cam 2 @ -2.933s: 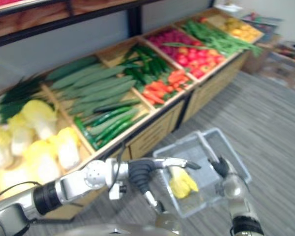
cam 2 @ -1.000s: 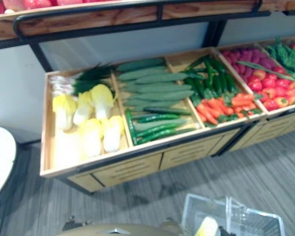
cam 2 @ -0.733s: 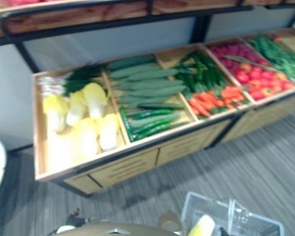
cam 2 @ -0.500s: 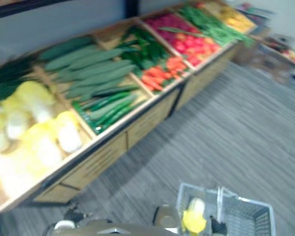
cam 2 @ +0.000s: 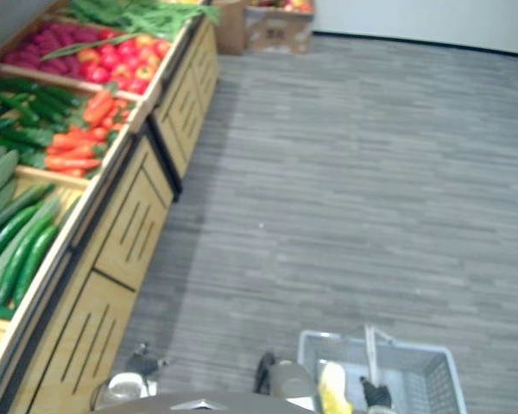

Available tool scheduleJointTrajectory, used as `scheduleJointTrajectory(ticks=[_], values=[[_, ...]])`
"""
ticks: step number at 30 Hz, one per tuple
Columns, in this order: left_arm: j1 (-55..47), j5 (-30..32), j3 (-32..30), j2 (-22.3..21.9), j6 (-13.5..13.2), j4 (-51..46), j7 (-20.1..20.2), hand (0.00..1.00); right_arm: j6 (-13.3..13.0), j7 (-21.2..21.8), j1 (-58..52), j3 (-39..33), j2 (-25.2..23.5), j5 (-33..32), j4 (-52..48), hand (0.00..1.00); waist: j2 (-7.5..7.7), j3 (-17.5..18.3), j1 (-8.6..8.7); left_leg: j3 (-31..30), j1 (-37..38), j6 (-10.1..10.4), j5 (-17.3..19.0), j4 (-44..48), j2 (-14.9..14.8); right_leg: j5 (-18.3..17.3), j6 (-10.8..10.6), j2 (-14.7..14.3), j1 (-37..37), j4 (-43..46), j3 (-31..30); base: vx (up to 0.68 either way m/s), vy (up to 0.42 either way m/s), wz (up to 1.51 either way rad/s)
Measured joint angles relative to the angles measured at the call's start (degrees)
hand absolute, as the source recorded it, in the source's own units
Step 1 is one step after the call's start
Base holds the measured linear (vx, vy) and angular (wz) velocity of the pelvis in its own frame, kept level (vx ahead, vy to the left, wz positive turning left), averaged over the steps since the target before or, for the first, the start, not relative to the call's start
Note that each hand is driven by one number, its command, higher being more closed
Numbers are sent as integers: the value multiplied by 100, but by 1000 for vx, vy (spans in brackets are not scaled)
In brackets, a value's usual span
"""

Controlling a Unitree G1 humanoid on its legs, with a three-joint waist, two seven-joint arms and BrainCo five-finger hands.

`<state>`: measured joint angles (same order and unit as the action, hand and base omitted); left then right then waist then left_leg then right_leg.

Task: Pick vegetable in the basket

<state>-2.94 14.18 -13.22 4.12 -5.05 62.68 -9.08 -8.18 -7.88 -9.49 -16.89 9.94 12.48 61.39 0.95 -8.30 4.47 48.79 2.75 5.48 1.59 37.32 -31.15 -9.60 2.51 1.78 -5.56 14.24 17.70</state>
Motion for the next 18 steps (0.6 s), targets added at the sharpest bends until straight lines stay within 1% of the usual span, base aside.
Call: scheduleJointTrajectory(ticks=[1, 2, 3, 4, 5, 6, 7, 8, 9, 10, 11, 12, 13, 17, 18], values=[[18, -51, -49, -12, -12, -14, -9, 0, -2, -3, 60, 47, 29, -1, -2, 100, 35, -13, -5, -583, -172, 75, 244, 14, 264, -3, 7, 29, 18, -34, -176, -58, -35, -100], [22, -169, -86, -50, -16, -120, -101, 0, -3, -3, 150, 53, 91, 0, 13, 100, 68, -94, -36, -1739, -339, 79, 617, -165, 890, 13, 3, 41, 101, -148, -549, -63, 9, -123], [5, -237, -85, -67, -51, -125, -201, 0, -6, -20, 189, 105, 132, 4, 21, 100, 32, -104, -111, -2683, -408, 96, 867, -445, 1422, 60, -84, 11, 197, -267, -843, -68, 48, -132], [-12, -279, -86, -69, -83, -149, -216, 0, -10, -31, 188, 150, 139, 2, 23, 100, 26, -105, -167, -3002, -412, 98, 929, -618, 1632, 79, -117, -6, 218, -301, -981, -60, 67, -128], [-86, -287, -90, -69, -146, -235, -233, 0, -51, -30, 200, 169, 158, 3, 19, 100, -5, -106, -200, -3527, -451, 151, 972, -976, 1921, 101, -153, -83, 257, -422, -1195, -52, 95, -108], [-105, -291, -105, -69, -196, -239, -236, 0, -83, -32, 212, 180, 158, 9, 11, 100, -49, -117, -227, -3846, -482, 154, 971, -1296, 2037, 127, -194, -129, 283, -520, -1237, -43, 93, -117], [-118, -290, -128, -69, -203, -239, -232, 0, -107, -32, 207, 214, 175, 9, 3, 100, -103, -120, -293, -4072, -495, 153, 968, -1619, 2085, 159, -239, -205, 273, -579, -1340, -31, 140, -113], [-153, -288, -136, -69, -202, -236, -232, 0, -123, -32, 193, 231, 245, 8, -4, 100, -181, -114, -318, -4348, -509, 116, 934, -2038, 2109, 223, -324, -265, 251, -637, -1363, -13, 178, -103], [-193, -286, -133, -87, -195, -213, -230, 0, -128, -32, 182, 245, 310, 6, -29, 100, -294, -81, -314, -4519, -549, 85, 809, -2343, 2103, 259, -368, -336, 193, -648, -1372, -7, 193, -89], [-214, -278, -155, -127, -193, -155, -230, 0, -127, -44, 166, 223, 336, 3, -30, 100, -382, -53, -317, -4590, -547, 117, 1073, -2467, 2075, 327, -437, -389, 160, -672, -1452, 45, 221, -50], [-198, -277, -181, -143, -190, -114, -229, 0, -132, -49, 115, 186, 299, 1, -35, 100, -387, -18, -307, -4551, -564, 83, 1138, -2565, 2135, 428, -490, -350, 183, -871, -1524, 90, 230, -38], [-208, -271, -183, -114, -200, -116, -243, 0, -136, -57, 76, 152, 253, 2, -37, 100, -309, -8, -347, -4434, -581, 27, 1106, -2732, 2244, 602, -534, -229, 164, -1063, -1562, 139, 310, -18], [-221, -246, -167, -65, -183, -96, -251, 0, -134, -60, 59, 158, 242, 9, -40, 100, -265, 2, -345, -4365, -537, -13, 1042, -2929, 2400, 692, -614, -81, 124, -1129, -1608, 118, 260, -13], [-345, -176, 11, -19, -188, -101, -253, 0, -115, -114, -47, 143, 255, 6, -38, 100, -264, 46, -351, -4297, -340, -144, 969, -3205, 2634, 696, -613, 136, 132, -1055, -1622, 146, 160, 0], [-359, -166, 57, 7, -187, -101, -252, 0, -117, -119, -82, 141, 253, 7, -39, 100, -235, 49, -355, -4293, -227, -168, 984, -3218, 2691, 591, -651, 201, 128, -882, -1617, 232, 138, 2]])
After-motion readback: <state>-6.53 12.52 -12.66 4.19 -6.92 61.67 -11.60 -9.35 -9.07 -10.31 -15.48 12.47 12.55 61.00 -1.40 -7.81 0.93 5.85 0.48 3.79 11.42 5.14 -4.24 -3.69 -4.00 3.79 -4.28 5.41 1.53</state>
